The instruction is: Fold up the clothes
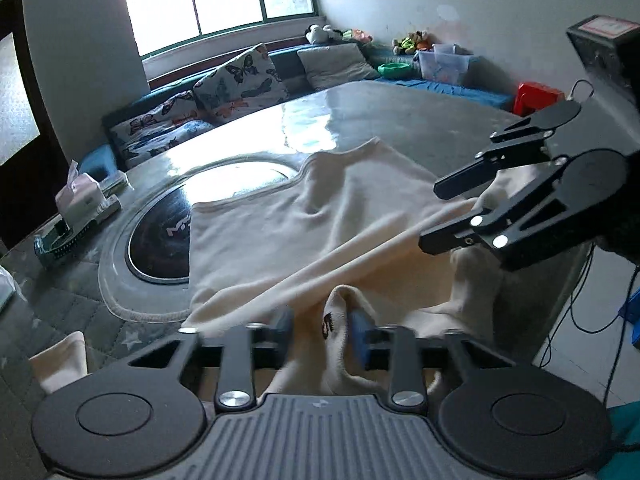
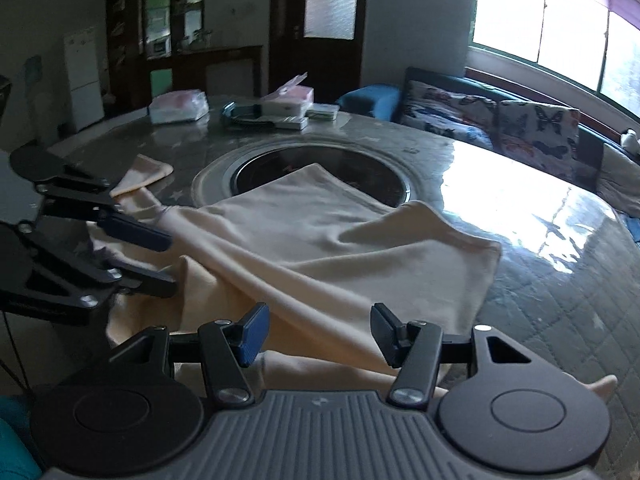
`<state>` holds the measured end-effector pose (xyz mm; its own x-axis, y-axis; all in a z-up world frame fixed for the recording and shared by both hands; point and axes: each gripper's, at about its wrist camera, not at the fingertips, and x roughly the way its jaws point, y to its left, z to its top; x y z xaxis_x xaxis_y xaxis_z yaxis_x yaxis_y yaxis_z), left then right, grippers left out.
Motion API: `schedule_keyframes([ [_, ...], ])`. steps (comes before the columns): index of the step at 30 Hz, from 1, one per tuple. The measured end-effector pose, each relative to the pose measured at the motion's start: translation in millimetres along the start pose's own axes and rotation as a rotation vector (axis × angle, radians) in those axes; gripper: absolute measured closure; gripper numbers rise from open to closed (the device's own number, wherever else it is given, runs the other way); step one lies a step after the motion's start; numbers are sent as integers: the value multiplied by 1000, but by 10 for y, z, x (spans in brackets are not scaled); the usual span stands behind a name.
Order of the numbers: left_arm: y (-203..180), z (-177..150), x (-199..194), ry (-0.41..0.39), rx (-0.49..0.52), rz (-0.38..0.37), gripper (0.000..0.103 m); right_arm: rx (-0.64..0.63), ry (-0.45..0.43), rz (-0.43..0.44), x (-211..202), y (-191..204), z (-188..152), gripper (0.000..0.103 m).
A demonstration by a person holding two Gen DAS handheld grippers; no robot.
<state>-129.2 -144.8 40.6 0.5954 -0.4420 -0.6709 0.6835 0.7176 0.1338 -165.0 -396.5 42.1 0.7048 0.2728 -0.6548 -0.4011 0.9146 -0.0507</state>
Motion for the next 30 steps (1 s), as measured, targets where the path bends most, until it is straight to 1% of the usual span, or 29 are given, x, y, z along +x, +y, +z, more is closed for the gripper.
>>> schedule_keyframes([
  [2,21,-6,-60,-26,-2,-22,99,-12,11,-1,11,12,-10,47],
  [6,25,-34,-377,-111,29,-80,100,-33,30,-13,-33,21,-36,47],
  [10,11,-116,-657,-156,93,-148,100,-71,65,-26,-148,54,-115,46],
  [12,-15,-187,-733,-153,130,-180,100,-88,92,-28,-212,74,-169,46],
  [16,-107,-320,-737,-110,209,-230,99,-129,156,-29,-303,122,-307,46],
  [18,-129,-355,-708,-92,232,-248,99,-141,176,-34,-338,126,-359,46],
  [19,-127,-356,-691,-89,233,-243,99,-146,185,-37,-355,127,-383,46],
  [21,-66,-325,-685,-96,215,-262,96,-143,185,-37,-401,109,-386,46],
  [23,40,-269,-733,-126,180,-279,95,-125,166,-39,-462,63,-351,46],
  [25,154,-201,-781,-166,144,-272,95,-97,138,-49,-507,4,-313,46],
  [28,298,-85,-742,-195,72,-212,95,-34,96,-78,-504,-108,-286,46],
  [30,367,-28,-603,-183,7,-197,94,10,72,-102,-474,-179,-277,47],
])
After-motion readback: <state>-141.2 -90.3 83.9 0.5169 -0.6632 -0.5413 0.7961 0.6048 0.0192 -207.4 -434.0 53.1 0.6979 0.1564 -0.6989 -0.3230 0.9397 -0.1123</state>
